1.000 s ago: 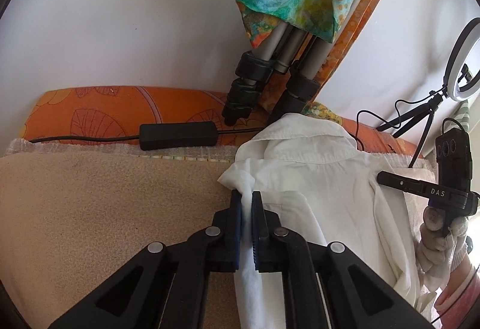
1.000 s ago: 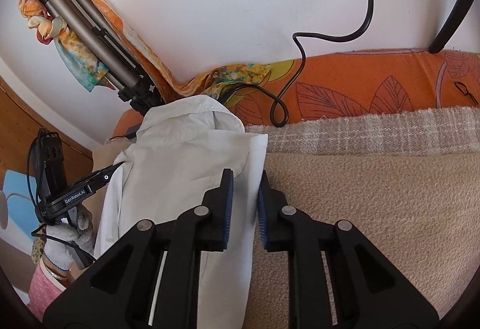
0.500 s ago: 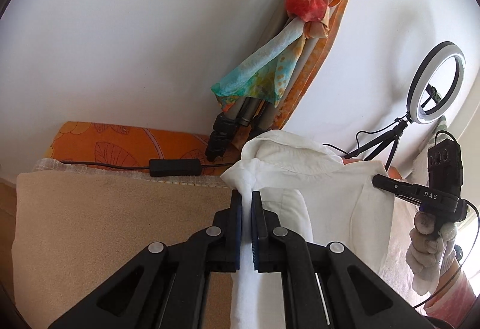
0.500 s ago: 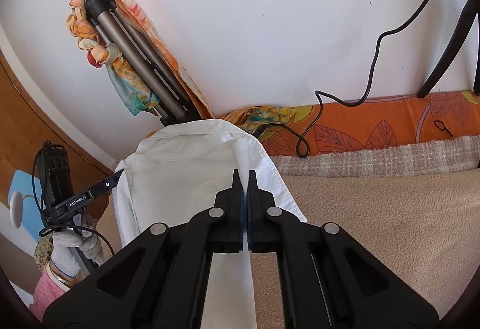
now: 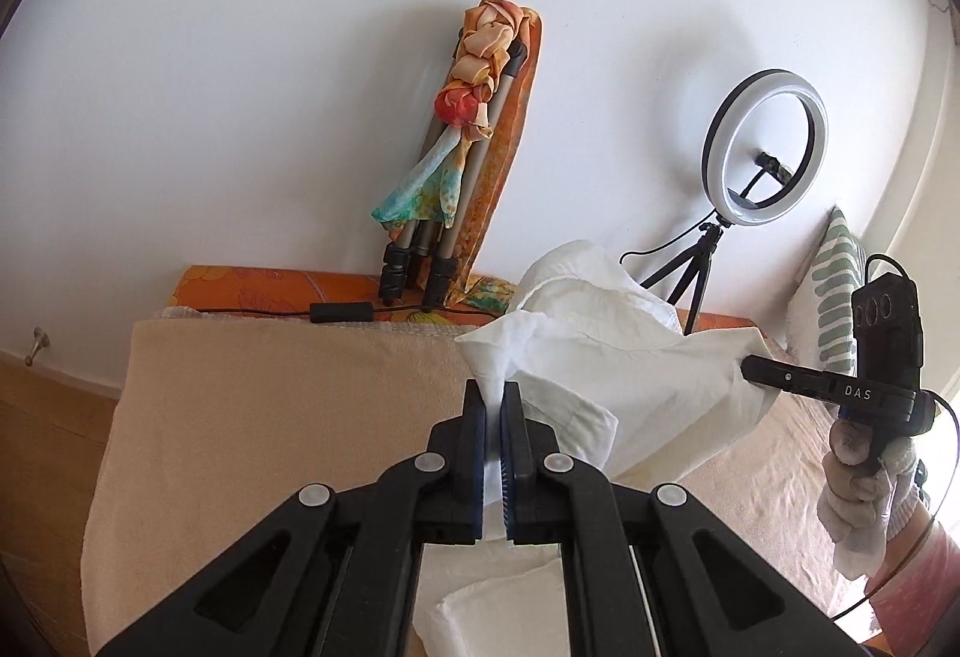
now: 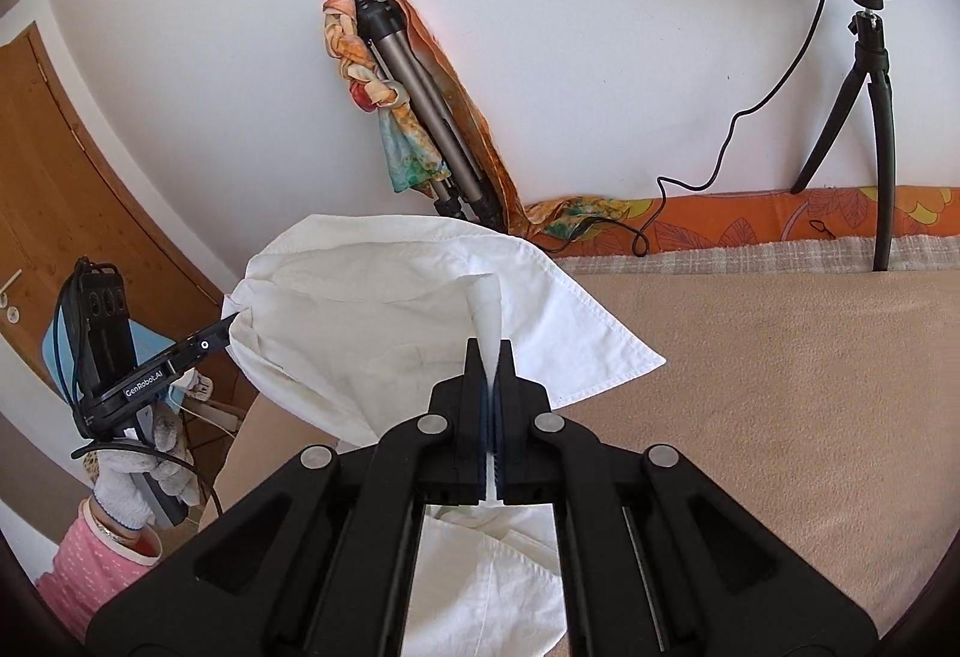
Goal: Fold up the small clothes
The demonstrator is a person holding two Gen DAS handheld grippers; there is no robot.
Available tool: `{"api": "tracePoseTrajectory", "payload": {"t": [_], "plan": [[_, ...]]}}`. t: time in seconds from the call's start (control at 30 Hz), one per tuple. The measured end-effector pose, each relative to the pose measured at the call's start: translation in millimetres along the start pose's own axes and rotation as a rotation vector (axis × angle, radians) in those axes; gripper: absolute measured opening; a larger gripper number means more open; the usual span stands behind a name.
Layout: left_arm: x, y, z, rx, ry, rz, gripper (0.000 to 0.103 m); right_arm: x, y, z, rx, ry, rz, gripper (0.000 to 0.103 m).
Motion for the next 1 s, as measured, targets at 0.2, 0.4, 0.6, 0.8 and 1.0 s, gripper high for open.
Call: {"api": "tracePoseTrajectory", "payload": {"t": [0.2,0.4,0.6,0.8,1.0], "plan": [[-43,-36,-9,0.016,-0.011,0.01,0.001,-45,-28,21,-0.017,-0.043,-0.003,0.002],[-109,-54,-18,0.034,-0.014,0.063,0.001,-100,-46,30,-0.069,-0.112,0.015,0.002],[-171,-65,-21,0.052,-0.003,0.143,0.001,-152,-62,30,-0.134,-0.184,0.029,0.003],[-189,-94,-22,0.017,-0.036,0.138,0.002,-188,-88,18,-0.095,-0.088,0.06,0.003],[-179,-100,-5,0.004,-0.159,0.109,0.034,-197,-98,-6,-0.043,0.12,0.053,0.039]]}}
Point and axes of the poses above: each gripper's, at about its wrist camera, not at the fingertips, and y roughly the way its jaws point, z to its left, x to its top, the point moved 8 cm from there along y, roughly the way its jaws point
